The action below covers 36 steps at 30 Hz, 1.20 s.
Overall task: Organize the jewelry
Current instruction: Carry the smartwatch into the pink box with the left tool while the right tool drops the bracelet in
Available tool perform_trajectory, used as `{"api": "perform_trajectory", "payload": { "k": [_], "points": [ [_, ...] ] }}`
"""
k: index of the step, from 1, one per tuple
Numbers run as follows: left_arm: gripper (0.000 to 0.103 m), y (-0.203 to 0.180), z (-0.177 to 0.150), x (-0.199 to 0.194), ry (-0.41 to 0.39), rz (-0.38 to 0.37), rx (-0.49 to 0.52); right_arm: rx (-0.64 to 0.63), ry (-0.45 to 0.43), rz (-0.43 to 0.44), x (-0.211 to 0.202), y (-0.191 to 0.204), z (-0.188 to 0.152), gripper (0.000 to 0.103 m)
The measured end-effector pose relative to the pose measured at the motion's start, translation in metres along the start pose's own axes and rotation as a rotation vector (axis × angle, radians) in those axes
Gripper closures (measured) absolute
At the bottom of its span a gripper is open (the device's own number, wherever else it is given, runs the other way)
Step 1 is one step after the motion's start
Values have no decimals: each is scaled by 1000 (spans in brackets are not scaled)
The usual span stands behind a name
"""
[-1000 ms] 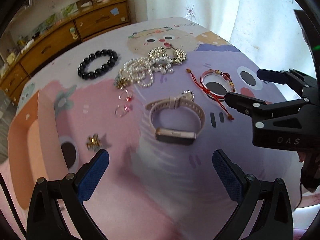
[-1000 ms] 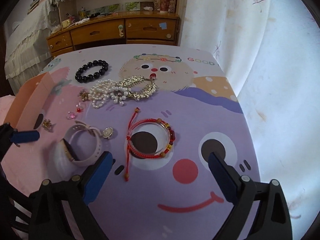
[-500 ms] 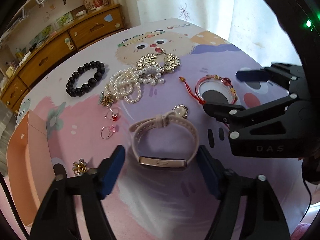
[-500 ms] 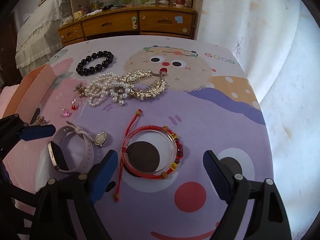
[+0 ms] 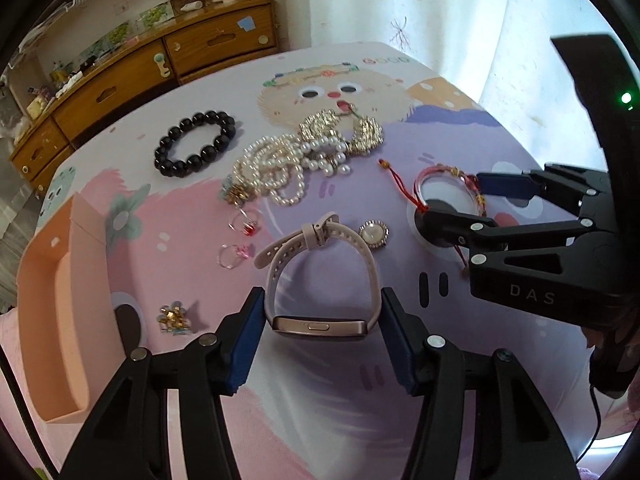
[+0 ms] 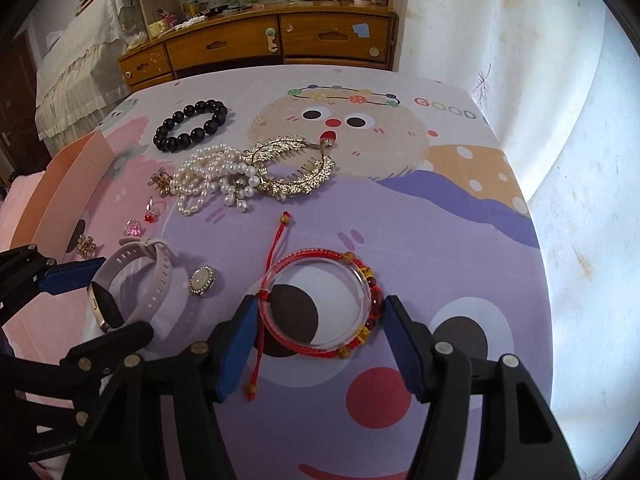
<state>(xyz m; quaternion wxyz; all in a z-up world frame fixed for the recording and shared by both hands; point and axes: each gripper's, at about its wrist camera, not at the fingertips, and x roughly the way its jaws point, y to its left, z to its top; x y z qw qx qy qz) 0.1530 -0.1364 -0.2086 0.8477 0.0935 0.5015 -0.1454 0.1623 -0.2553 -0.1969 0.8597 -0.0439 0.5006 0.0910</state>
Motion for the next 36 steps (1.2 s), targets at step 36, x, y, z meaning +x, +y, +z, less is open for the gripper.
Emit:
{"api": "perform_trajectory", "payload": {
  "k": [36],
  "points": [
    [47, 243, -22, -99, -219, 7, -234, -6, -191, 218, -66, 219, 49, 40]
  ]
}}
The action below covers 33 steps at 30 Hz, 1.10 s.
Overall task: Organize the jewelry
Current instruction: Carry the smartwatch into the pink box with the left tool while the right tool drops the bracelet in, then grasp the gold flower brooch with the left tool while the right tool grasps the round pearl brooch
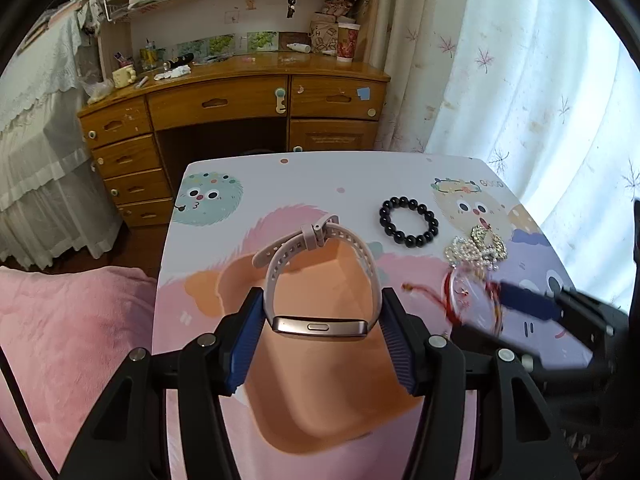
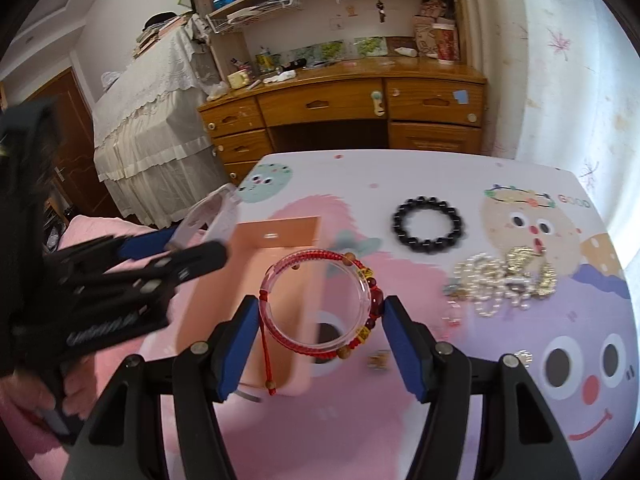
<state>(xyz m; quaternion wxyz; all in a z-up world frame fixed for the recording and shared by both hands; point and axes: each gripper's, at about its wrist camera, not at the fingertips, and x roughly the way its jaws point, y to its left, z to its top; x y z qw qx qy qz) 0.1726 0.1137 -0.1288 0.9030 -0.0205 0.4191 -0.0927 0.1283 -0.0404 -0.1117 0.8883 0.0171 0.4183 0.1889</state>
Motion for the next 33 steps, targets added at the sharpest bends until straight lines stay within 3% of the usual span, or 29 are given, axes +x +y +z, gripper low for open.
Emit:
{"api": "perform_trajectory", "payload": {
  "k": [8, 13, 15, 17, 19, 33],
  "points": [
    [46, 28, 5, 21, 35, -65, -30, -98, 29, -24, 16, 45, -14, 40],
    [44, 31, 3, 23, 42, -68, -20, -95, 29, -26, 22, 57, -19, 39],
    [42, 32, 4, 27, 63, -70, -30, -58, 27, -27, 23, 56, -19, 39],
    [26, 34, 4, 29, 86, -64, -45, -17, 33, -43, 24, 54, -19, 36],
    [21, 34, 5, 29, 89, -63, -54, -10, 30, -50, 22, 54, -21, 35],
    [21, -3, 6, 13, 63, -60, -11, 42, 51, -61, 2, 16, -32, 34]
  ]
}}
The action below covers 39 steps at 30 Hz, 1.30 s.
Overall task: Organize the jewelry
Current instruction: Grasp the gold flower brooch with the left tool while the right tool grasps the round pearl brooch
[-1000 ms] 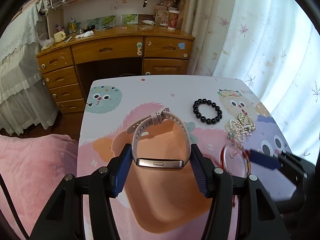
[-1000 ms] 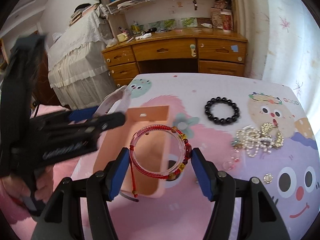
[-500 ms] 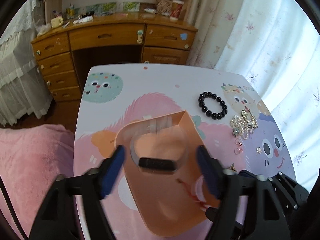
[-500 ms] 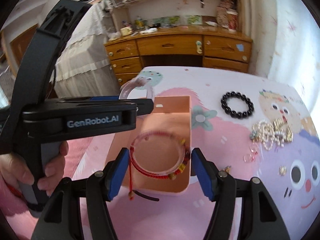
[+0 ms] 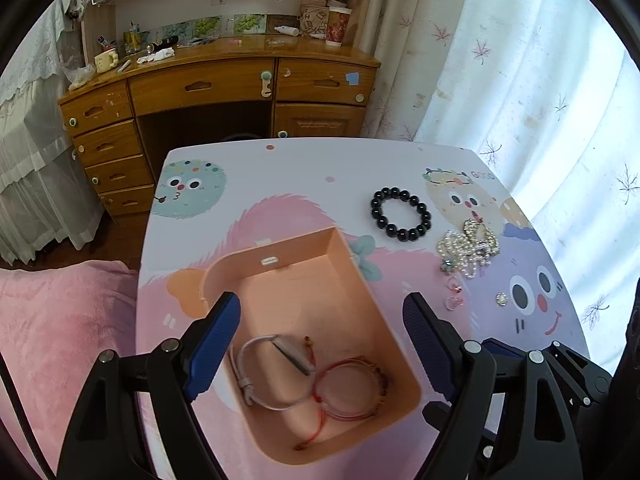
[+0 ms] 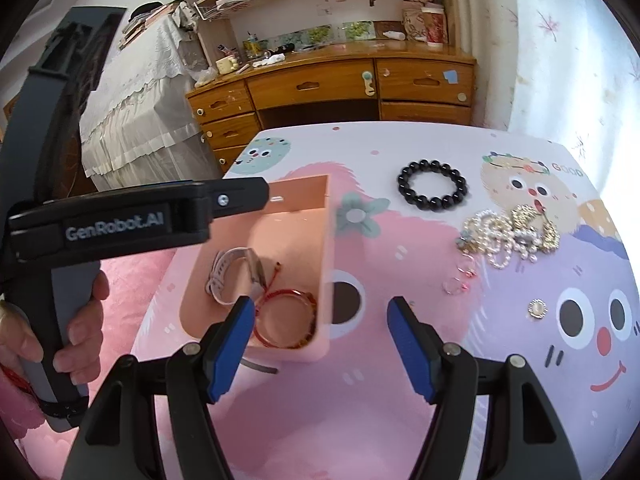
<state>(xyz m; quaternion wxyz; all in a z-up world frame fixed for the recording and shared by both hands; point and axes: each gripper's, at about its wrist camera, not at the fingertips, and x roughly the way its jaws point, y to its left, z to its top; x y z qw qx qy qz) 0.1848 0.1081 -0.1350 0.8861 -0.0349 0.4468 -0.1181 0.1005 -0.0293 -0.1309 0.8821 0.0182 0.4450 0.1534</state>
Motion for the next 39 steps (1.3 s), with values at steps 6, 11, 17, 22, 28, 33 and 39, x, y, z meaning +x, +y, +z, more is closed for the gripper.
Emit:
{"api": "perform_trajectory", "payload": {
  "k": [6, 11, 17, 22, 28, 33, 39],
  "points": [
    [21, -29, -5, 0, 13, -17, -23, -5, 21, 0, -9, -29, -3, 34],
    [21, -58, -10, 3, 18, -27, -60, -43, 36, -7, -16, -56, -4, 34],
    [21, -95, -14, 11, 37, 16, -81, -121, 59, -42, -18, -89, -6, 34],
    [21, -121, -21, 21, 57, 3, -102, -190, 65, -87, -15, -115, -11, 34],
    [38, -139, -35, 46, 111, 50, -154, -219, 55, -104, -5, -144, -19, 34],
    [52, -142, -44, 69, 176, 131, -189, -214, 42, -98, 3, -156, -25, 37],
    [62, -142, -45, 80, 186, 162, -194, -205, 34, -106, 15, -161, -28, 53]
  ]
}}
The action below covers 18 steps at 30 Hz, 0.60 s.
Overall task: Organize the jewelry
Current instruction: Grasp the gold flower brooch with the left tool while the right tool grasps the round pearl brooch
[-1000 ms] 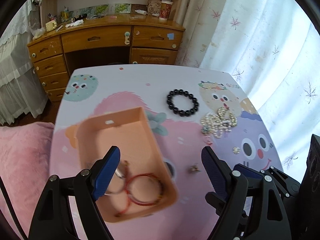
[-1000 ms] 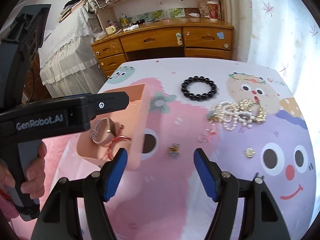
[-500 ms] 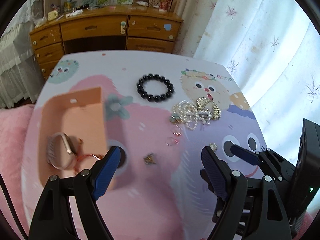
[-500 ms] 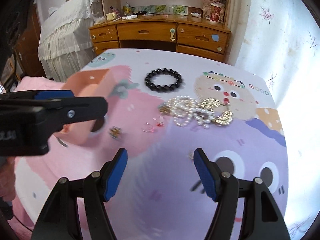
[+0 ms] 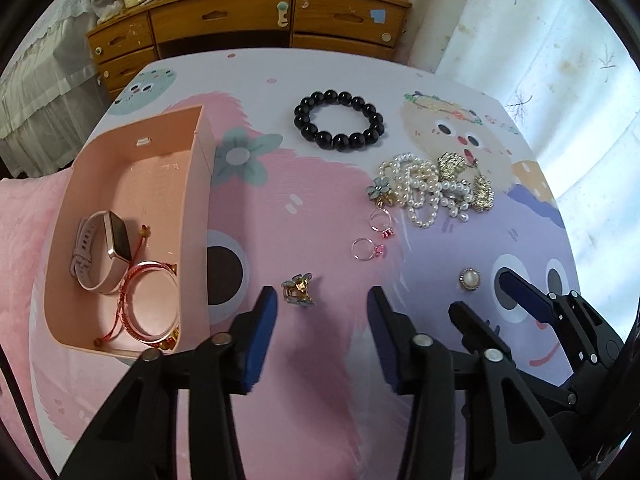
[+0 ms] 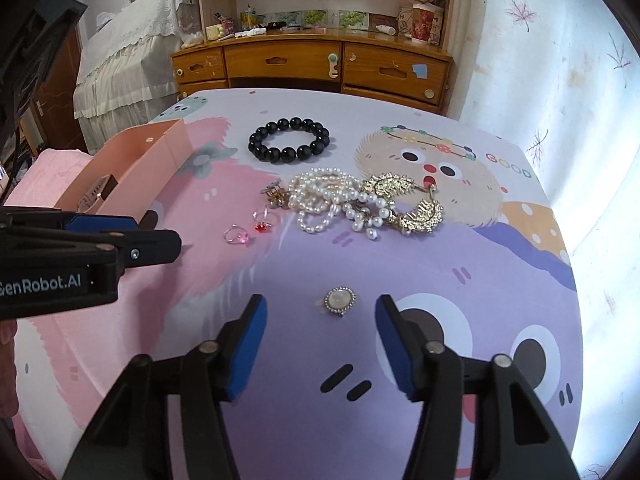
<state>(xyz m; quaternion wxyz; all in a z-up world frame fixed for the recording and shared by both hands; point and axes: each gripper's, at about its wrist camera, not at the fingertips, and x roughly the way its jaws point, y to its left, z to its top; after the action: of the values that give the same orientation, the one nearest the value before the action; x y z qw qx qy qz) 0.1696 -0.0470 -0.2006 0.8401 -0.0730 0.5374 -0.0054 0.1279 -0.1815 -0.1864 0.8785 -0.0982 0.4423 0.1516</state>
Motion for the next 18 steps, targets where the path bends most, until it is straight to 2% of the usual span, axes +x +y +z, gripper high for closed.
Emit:
{"api": "perform_trajectory", "payload": {
  "k": [8, 14, 18],
  "points": [
    [74, -5, -1, 11, 10, 34, 11, 31, 15, 3, 12, -6, -4, 66],
    [75, -7, 1, 17, 2, 69, 26, 47, -5, 9, 14, -11, -4, 72],
    [75, -5, 4, 24, 3, 82, 18, 69, -11, 8, 14, -16, -4, 83]
  ]
}}
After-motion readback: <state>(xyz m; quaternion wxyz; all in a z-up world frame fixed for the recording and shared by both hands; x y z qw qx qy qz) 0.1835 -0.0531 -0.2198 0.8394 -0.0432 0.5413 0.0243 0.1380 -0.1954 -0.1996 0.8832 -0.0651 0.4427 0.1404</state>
